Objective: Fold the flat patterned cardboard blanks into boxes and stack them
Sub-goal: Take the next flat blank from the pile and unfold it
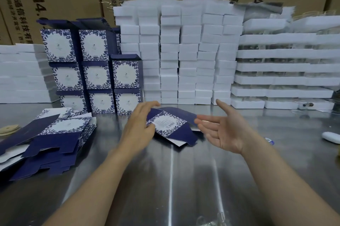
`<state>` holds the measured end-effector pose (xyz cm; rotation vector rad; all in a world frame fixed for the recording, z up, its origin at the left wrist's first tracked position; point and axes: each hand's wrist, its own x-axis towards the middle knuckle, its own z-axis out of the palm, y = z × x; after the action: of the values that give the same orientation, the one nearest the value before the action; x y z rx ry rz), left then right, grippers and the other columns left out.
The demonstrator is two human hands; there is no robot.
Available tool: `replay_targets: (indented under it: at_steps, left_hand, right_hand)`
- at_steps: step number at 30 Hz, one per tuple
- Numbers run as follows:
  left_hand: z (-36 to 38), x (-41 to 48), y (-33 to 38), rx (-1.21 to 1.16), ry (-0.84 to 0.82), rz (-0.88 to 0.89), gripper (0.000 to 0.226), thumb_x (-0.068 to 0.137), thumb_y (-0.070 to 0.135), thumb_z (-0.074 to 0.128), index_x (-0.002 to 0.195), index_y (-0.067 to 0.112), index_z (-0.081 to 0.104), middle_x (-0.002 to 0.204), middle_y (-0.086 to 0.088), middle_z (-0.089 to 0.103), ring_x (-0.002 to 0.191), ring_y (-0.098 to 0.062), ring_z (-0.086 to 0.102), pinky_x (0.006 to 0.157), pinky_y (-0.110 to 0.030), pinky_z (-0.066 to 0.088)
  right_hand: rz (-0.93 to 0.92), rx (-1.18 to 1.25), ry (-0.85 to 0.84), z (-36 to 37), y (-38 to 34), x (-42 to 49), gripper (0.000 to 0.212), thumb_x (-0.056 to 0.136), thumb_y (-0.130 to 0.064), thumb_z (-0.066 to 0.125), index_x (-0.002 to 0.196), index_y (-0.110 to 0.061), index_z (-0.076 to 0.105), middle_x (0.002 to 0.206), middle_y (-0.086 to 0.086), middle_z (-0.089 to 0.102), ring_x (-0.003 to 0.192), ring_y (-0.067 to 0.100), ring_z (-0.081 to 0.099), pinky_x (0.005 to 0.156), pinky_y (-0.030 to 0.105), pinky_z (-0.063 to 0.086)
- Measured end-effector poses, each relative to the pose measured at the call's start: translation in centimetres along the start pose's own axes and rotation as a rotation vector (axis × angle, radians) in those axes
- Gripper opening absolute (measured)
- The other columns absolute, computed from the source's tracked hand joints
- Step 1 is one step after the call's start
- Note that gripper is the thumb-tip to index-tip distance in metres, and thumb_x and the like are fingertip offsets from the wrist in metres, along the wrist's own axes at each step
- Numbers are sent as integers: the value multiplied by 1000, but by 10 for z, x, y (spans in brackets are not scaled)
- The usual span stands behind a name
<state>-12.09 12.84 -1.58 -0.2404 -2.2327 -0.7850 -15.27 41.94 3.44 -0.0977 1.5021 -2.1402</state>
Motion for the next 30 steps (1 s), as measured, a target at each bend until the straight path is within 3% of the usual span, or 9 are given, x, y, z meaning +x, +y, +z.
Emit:
replay_targets:
  at_steps: [3, 6, 9, 12, 16, 18, 21, 26, 30]
  left_hand:
    - [10, -8, 7, 68, -254, -43, 61, 88, 32, 55, 145, 54, 46, 153, 23, 46, 142, -8, 42, 120, -42, 36]
    - [27, -14, 18, 101, -454, -44, 49, 97, 75, 45, 145, 65, 45, 165, 16, 38, 154, -8, 27, 127, -36, 21]
    - [39, -17, 24, 164, -605, -71, 64, 86, 94, 26, 125, 60, 64, 162, 15, 43, 151, -7, 33, 123, -44, 32]
    - [34, -13, 27, 75, -586, -133, 86, 82, 100, 19, 99, 41, 78, 121, 24, 73, 120, -3, 62, 106, -35, 48]
    - [14, -6, 20, 131, -471, -244, 89, 78, 103, 21, 73, 35, 78, 75, 24, 74, 76, 6, 68, 81, -31, 54]
    - [5, -5, 12, 354, -364, -229, 82, 81, 99, 22, 82, 35, 72, 74, 15, 73, 76, -5, 67, 70, -34, 50]
    - [-4, -7, 0, 552, -296, -283, 62, 88, 88, 28, 107, 45, 69, 101, 12, 72, 102, -22, 66, 77, -37, 46]
    - [-5, -7, -11, 502, -381, -405, 71, 90, 89, 21, 87, 31, 63, 93, 14, 63, 95, -21, 61, 84, -39, 49]
    - [-8, -5, -12, 410, -382, -414, 69, 89, 89, 20, 89, 32, 59, 98, 15, 68, 97, -20, 64, 94, -43, 53]
  right_hand:
    - [-62, -147, 171, -2, 6, 8, 50, 98, -57, 60, 116, -11, 73, 104, 3, 82, 67, 13, 75, 51, 24, 52]
    - [-147, -239, 329, -5, 12, 15, 30, 101, -43, 62, 103, -15, 74, 90, 1, 82, 65, 12, 70, 59, 26, 46]
    - [-234, -250, 439, -10, 13, 20, 23, 100, -35, 63, 94, -15, 73, 81, -2, 78, 69, 14, 66, 63, 28, 45]
    - [-401, -300, 589, -17, 12, 26, 19, 98, -27, 62, 95, -12, 74, 90, 2, 76, 80, 19, 64, 71, 33, 47]
    - [-547, -563, 792, -30, 13, 32, 26, 94, -31, 60, 93, -8, 71, 78, 3, 66, 75, 23, 55, 66, 34, 42]
    - [-496, -656, 758, -34, 15, 35, 33, 95, -35, 61, 98, -3, 70, 78, 5, 66, 72, 24, 58, 66, 34, 44]
    - [-257, -674, 548, -26, 24, 36, 41, 97, -41, 68, 101, -1, 66, 87, 13, 71, 76, 35, 71, 67, 37, 54]
    - [-121, -552, 326, -3, 38, 34, 35, 99, -42, 70, 100, -8, 62, 80, 11, 75, 56, 21, 73, 47, 27, 55]
    - [-63, -373, 232, -1, 31, 31, 26, 99, -30, 65, 79, -12, 65, 64, 3, 68, 46, 12, 57, 39, 17, 38]
